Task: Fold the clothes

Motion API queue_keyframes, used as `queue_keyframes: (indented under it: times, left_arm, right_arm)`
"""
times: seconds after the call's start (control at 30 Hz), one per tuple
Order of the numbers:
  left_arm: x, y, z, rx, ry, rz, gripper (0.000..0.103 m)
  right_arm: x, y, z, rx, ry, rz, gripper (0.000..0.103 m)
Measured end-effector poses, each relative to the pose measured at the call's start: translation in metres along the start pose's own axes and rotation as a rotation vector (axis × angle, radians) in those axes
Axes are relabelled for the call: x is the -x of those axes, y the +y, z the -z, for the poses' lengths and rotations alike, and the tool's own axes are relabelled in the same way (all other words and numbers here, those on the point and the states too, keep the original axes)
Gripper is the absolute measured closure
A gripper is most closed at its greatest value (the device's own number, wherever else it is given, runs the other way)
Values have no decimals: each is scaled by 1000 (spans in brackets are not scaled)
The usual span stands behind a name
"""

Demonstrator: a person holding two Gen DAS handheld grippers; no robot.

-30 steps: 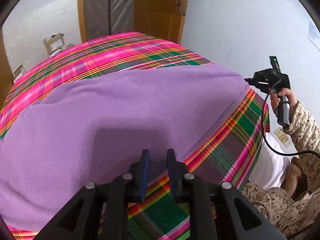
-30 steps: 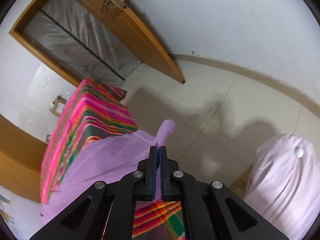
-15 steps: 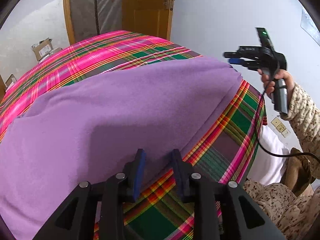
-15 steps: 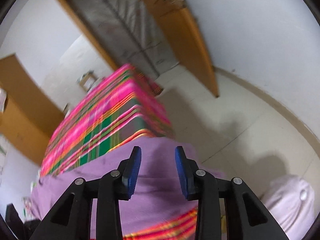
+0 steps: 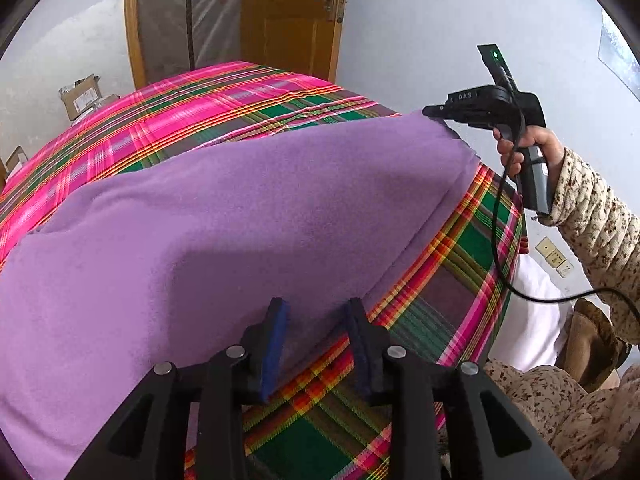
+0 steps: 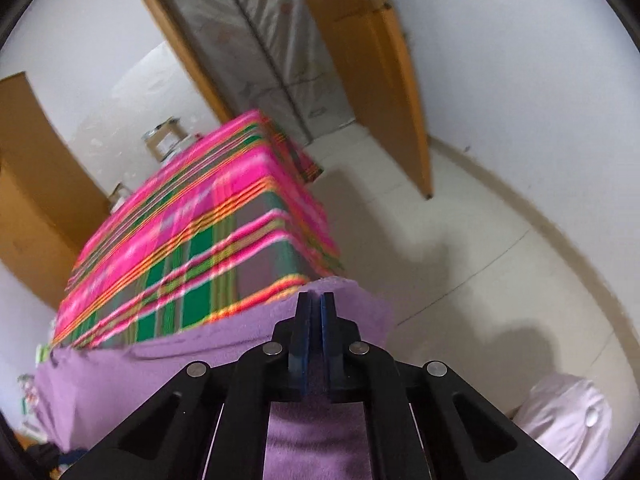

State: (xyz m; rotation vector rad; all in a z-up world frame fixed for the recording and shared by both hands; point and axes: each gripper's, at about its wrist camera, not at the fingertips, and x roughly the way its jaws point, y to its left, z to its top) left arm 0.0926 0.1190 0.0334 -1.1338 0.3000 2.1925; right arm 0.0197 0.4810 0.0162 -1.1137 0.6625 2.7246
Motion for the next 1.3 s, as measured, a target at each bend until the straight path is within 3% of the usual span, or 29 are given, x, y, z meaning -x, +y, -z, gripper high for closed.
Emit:
queue_keyframes:
  times: [0.2, 0.37, 0.47, 0.67, 0.73, 0.83, 0.93, 1.13, 1.3]
  left_arm:
    - [2, 0, 2, 2, -3, 4, 72]
    - [4, -1, 2, -1, -2, 7, 72]
    - [6, 1, 3, 16, -4, 19, 72]
    - [23, 19, 13, 88, -36, -4, 72]
    - [31, 32, 20, 125, -45, -27, 72]
    - [46, 56, 32, 200, -50, -74, 72]
    - [63, 86, 50, 286, -54, -141, 72]
    - [93, 143, 87, 488, -80, -252, 72]
    - [103, 167, 108, 561, -90, -299, 72]
  right_arm:
    - [-15, 8, -4, 26, 28, 67, 98]
    - [-16, -5, -1, -38, 59, 94, 85]
    - [0, 1, 1, -7, 33, 109, 83]
    - [33, 47, 34, 207, -15, -6, 74]
    - [32, 62, 55, 294, 12, -23, 74]
    - [26, 77, 80, 409, 46, 23, 74]
    - [33, 84, 88, 422, 39, 25, 74]
    - [46, 128, 98, 518, -10, -68, 74]
    - [35, 155, 119, 580, 49, -139, 74]
